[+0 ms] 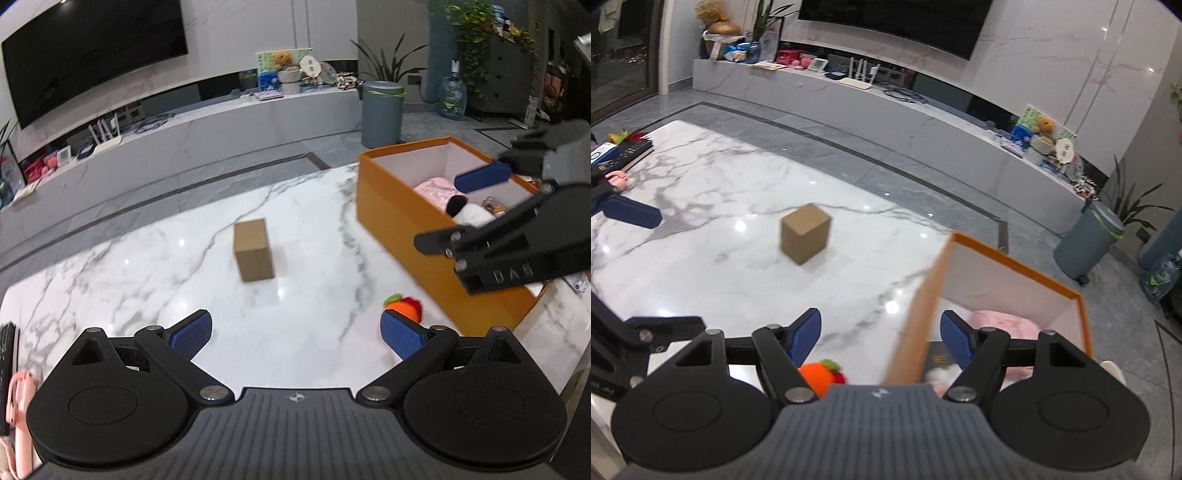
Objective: Organize objects
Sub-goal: 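Move both grippers back over the table toward the cardboard box and orange ball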
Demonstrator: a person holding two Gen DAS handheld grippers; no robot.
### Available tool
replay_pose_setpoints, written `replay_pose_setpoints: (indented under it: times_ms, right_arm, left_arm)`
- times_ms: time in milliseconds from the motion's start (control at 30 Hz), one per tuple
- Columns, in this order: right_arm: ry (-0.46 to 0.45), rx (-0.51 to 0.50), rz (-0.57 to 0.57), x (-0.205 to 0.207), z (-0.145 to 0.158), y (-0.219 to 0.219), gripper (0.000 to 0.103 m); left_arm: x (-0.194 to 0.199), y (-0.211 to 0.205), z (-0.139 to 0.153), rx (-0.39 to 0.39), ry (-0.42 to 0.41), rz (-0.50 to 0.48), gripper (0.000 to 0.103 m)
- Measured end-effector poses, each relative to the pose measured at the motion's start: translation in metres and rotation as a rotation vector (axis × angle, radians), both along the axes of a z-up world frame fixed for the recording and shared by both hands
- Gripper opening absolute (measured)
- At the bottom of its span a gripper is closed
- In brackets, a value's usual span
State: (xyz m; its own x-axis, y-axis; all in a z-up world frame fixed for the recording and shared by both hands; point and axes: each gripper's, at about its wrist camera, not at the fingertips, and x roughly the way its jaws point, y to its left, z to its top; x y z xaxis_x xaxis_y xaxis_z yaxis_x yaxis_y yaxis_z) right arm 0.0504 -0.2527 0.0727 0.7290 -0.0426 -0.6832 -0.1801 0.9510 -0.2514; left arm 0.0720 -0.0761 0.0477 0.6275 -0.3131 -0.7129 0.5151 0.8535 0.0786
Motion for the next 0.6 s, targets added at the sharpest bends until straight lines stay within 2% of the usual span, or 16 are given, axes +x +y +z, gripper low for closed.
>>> replay_pose_setpoints:
  times_ms: [267,467,600]
  right_arm:
    - [0.024,0.038,0.047,-0.005,-0.037,0.030,0.073]
    - [0.033,-0.039,0.092,-0.005,-0.074,0.046,0.073]
    - [0.046,-0.032,0.060,0.000,-0.096,0.045,0.073]
  left_arm:
    - [0.012,0.026,-0.027,-0.010,0.052,0.042,0.103]
    - [0.023,0.031,-0.047,-0.028,0.077,0.070,0.103]
    - [0.031,0.032,-0.059,-0.025,0.080,0.092,0.103]
